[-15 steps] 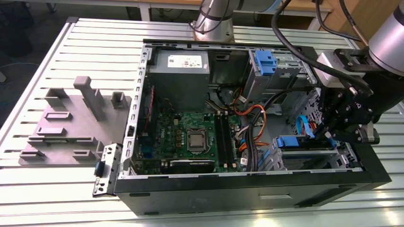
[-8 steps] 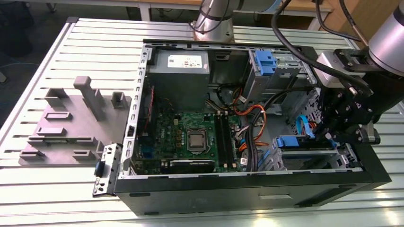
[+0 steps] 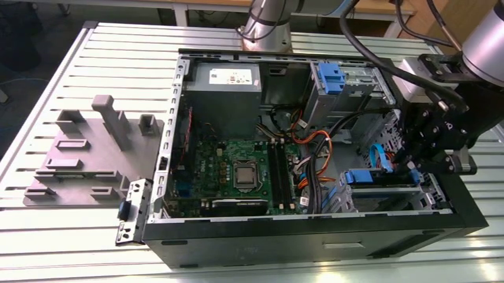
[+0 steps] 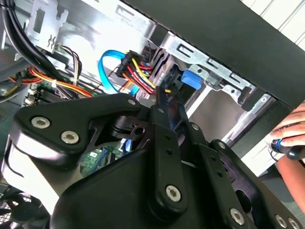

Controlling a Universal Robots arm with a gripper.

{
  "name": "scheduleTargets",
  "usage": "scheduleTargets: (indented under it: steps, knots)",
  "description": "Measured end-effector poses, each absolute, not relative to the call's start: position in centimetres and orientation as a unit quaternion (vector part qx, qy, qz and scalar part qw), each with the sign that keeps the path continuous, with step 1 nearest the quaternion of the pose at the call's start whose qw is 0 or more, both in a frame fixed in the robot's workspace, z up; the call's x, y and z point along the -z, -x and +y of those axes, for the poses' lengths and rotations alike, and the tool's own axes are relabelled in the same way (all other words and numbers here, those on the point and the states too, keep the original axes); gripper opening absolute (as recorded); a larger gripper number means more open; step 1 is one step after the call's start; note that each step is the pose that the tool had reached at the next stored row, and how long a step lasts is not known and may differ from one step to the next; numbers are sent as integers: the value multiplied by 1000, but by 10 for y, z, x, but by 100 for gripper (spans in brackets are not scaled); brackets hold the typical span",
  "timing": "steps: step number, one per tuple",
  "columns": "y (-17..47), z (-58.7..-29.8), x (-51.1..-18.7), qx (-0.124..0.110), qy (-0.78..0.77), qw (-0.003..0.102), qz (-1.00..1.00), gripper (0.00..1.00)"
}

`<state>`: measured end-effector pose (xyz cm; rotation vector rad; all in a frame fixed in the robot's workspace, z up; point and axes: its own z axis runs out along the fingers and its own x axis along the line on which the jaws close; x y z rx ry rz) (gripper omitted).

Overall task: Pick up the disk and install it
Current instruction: 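Insert the second disk wire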

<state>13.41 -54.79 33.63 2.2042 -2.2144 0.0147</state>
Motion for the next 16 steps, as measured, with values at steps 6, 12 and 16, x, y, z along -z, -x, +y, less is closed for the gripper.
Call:
scheduleTargets:
  steps: [6,12,16]
  knots:
    - [-136,-546,-336,-5,-705,9,-709,24]
    - [-136,-546,-333,-5,-705,9,-709,24]
    - [-136,-546,-334,-4,-705,9,-709,24]
